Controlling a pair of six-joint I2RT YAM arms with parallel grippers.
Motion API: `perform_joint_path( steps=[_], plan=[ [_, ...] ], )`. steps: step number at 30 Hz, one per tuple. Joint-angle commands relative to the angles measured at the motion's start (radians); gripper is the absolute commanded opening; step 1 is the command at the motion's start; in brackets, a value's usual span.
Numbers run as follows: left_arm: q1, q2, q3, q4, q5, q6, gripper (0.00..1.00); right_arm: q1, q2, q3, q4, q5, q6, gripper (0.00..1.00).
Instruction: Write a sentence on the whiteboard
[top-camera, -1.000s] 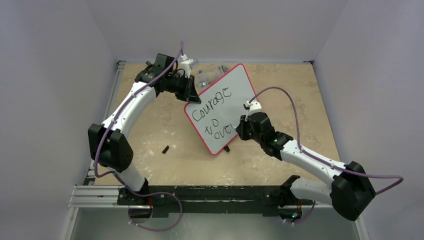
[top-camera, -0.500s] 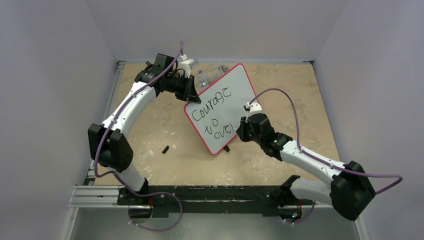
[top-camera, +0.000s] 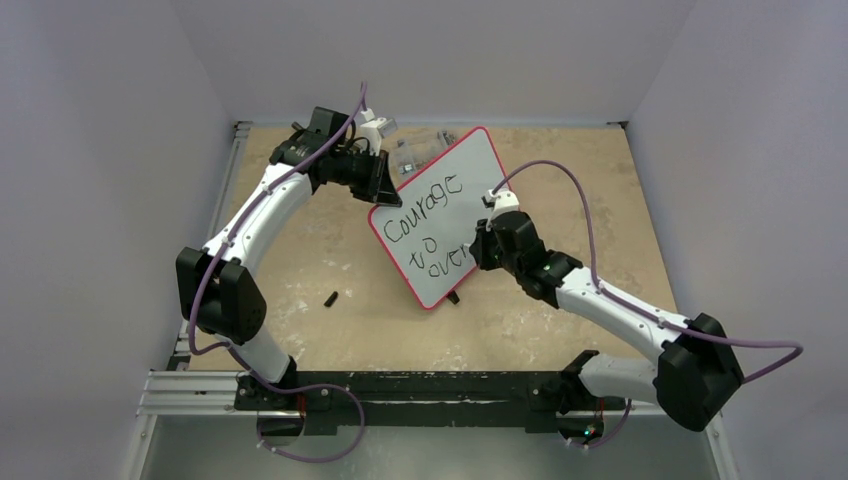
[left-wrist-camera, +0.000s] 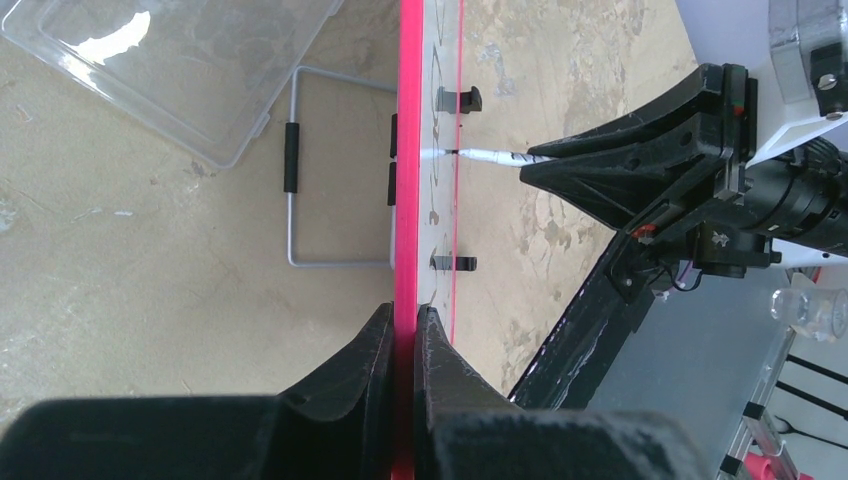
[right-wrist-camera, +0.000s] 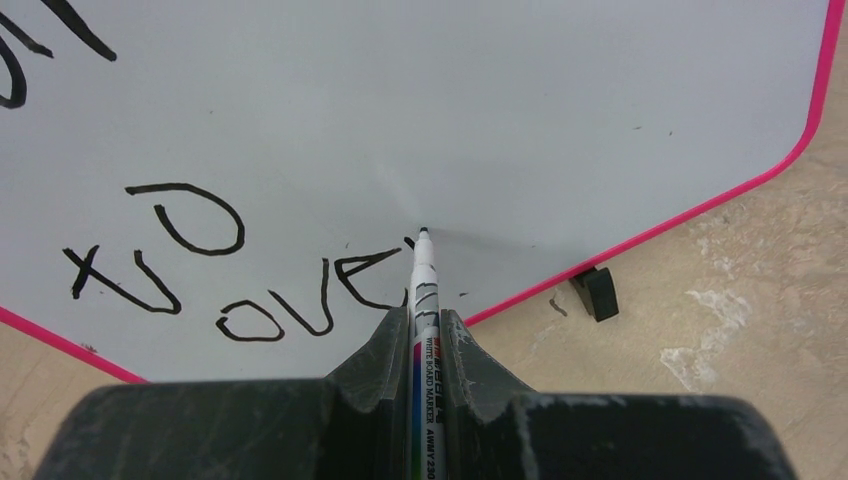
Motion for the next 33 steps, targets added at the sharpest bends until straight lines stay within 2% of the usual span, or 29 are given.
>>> perform_joint_path(
  steps=[1,16,33],
  plan=[
    [0.003,-0.016,0.019,0.016,-0.033,0.020,0.00,-0.011,0.020,0.067,0.036,0.028,-0.029,0.00],
    [0.004,-0.023,0.019,0.014,-0.043,0.020,0.00,-0.043,-0.125,0.093,-0.056,0.058,-0.051,0.00],
    [0.004,-0.019,0.019,0.012,-0.046,0.021,0.00,-0.113,-0.117,-0.009,0.053,-0.074,0.014,0.00]
  ],
)
